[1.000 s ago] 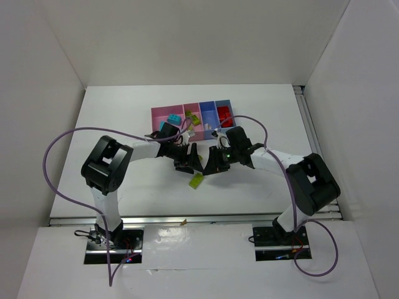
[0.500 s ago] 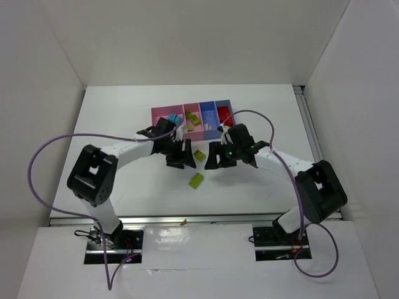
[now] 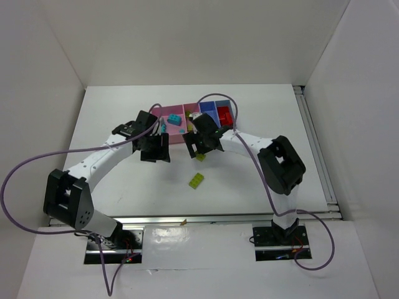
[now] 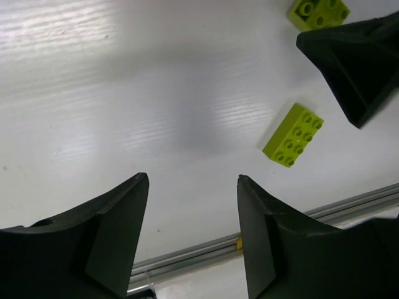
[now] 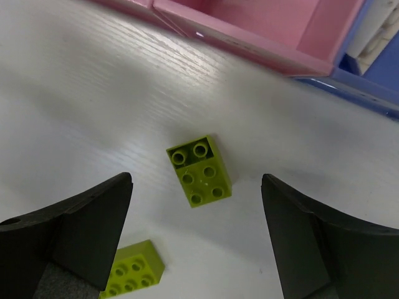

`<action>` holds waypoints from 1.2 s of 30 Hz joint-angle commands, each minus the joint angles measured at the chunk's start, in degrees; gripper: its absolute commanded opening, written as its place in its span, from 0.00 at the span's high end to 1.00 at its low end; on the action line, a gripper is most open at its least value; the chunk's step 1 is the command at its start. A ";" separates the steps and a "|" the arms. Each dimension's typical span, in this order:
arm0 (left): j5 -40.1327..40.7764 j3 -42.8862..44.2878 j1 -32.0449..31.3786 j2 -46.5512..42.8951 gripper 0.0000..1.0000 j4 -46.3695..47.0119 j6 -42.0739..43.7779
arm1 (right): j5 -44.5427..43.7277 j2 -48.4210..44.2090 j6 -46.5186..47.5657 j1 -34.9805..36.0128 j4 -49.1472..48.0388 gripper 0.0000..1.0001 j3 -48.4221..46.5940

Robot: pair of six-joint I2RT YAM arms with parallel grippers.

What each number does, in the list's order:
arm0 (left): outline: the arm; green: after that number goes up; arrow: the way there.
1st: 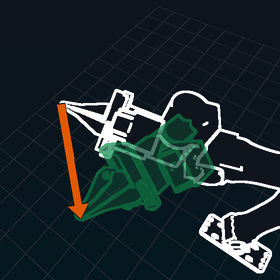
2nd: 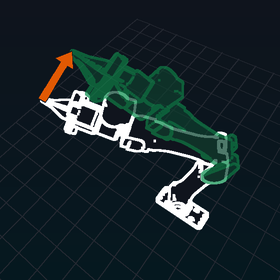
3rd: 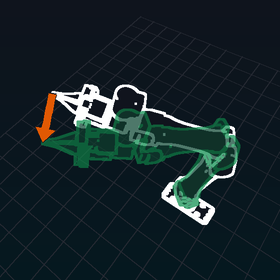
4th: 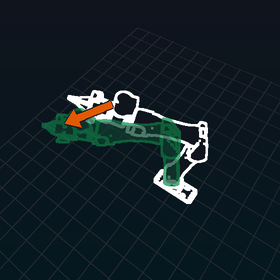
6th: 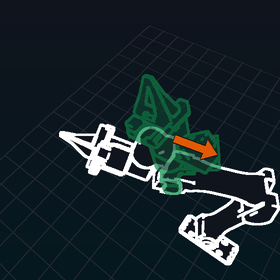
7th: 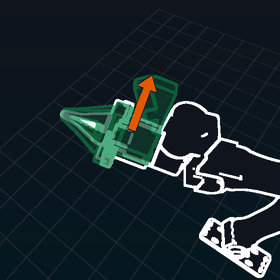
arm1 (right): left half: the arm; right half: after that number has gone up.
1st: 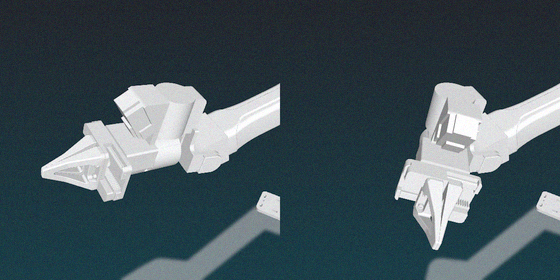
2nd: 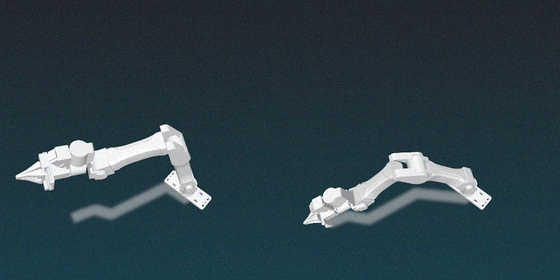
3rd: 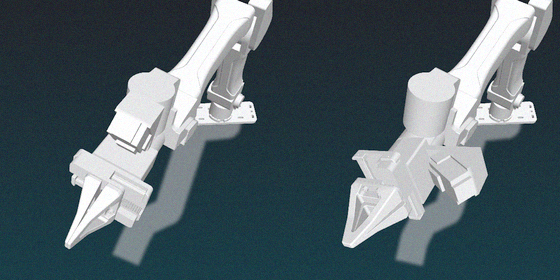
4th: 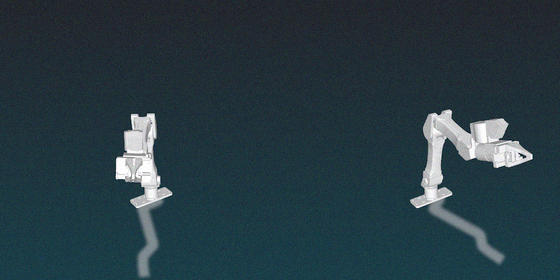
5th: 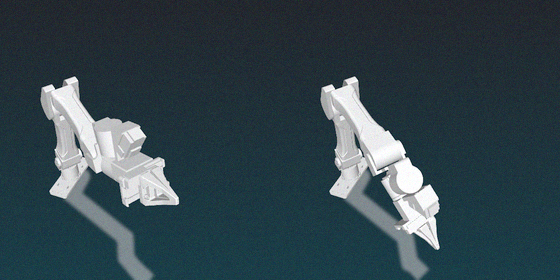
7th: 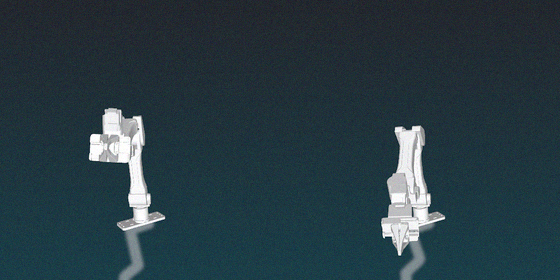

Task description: Sort the legos into containers by color

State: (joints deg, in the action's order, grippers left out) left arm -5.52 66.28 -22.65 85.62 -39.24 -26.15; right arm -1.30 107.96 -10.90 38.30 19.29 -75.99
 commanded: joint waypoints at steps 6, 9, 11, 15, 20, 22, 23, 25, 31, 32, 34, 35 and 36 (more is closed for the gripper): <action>-0.63 -1.77 5.69 -7.66 0.29 -2.50 -1.01 | -6.96 5.85 2.99 2.39 0.49 0.16 -3.64; -1.25 -1.77 6.92 -7.67 0.29 -2.50 -0.48 | -6.35 6.38 2.99 2.39 -1.18 0.22 -2.59; -1.95 -1.77 7.53 -7.67 0.30 -2.50 -0.48 | -5.56 6.38 2.99 2.39 -1.97 0.31 -2.59; -3.97 -1.77 8.76 -7.67 0.31 -1.27 -0.48 | -3.63 5.60 2.99 2.39 -0.66 0.65 -3.12; -3.97 -1.77 9.30 -8.19 0.31 -1.27 0.66 | -1.25 -1.60 2.99 2.39 2.16 0.77 -3.12; -3.45 -2.29 9.30 -8.19 0.31 -1.27 1.19 | -3.18 -5.89 1.23 2.39 2.16 0.77 -3.12; -4.23 -2.82 9.30 -8.19 0.30 -1.27 1.71 | -3.18 -6.70 0.27 2.39 1.55 0.77 -3.12; -4.94 -2.82 9.30 -8.19 0.30 -1.27 2.33 | -3.97 -6.02 -0.26 1.86 1.54 0.77 -7.13; -5.99 -3.96 6.49 -9.50 0.06 -1.27 2.33 | -8.27 3.64 -0.27 0.72 1.54 0.77 -21.45; -5.30 -3.97 5.70 -10.12 0.06 -1.80 2.33 | -8.89 6.97 -0.27 0.20 1.54 0.77 -23.40; -4.68 -4.58 5.69 -11.70 0.06 -1.80 2.33 | -9.42 10.41 -0.27 0.19 2.06 0.77 -27.44; -4.68 -5.28 5.08 -12.23 0.04 -1.80 2.33 | -10.12 11.99 -0.27 -0.33 2.07 0.77 -31.29; -4.68 -5.28 4.47 -12.24 0.04 -2.41 1.72 | -10.65 15.23 0.34 -0.34 2.94 0.77 -33.33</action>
State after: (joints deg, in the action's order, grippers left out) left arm -9.93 61.43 -17.17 76.14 -41.08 -24.38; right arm -8.80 117.25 -10.72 38.68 20.88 -103.92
